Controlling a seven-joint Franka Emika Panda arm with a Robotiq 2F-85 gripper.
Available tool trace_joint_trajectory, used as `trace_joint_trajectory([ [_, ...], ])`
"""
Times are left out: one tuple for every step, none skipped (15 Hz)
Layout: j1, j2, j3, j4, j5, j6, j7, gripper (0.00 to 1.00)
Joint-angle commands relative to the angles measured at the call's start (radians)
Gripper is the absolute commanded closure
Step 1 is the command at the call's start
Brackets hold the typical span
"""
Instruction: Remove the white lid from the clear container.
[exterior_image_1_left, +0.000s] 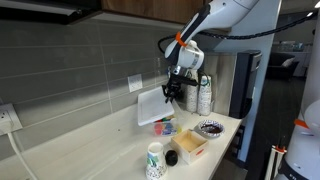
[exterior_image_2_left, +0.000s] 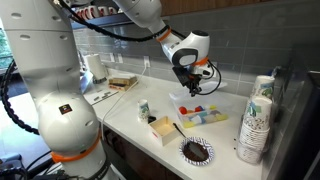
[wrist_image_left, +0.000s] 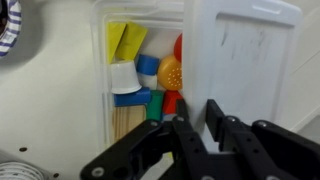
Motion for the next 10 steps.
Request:
trace_joint_trajectory([
  [0.035,0.032,0.024,0.037,-0.062,-0.035,0.078,0.94],
  [0.046,0.038,0.03,0.04,-0.079,-0.036,0.094,0.94],
  [0.056,0.046,0.037,0.044,-0.096,-0.036,0.112,0.94],
  [0.066,0.057,0.043,0.05,-0.112,-0.037,0.128,0.94],
  [0.075,0.065,0.047,0.057,-0.129,-0.039,0.144,0.94],
  [0.081,0.076,0.048,0.064,-0.144,-0.042,0.16,0.94],
  [0.086,0.086,0.048,0.071,-0.159,-0.044,0.174,0.94],
  [0.089,0.099,0.046,0.079,-0.171,-0.048,0.188,0.94],
  [0.091,0.109,0.044,0.086,-0.185,-0.051,0.201,0.94],
  [0.091,0.122,0.042,0.094,-0.193,-0.055,0.212,0.94],
])
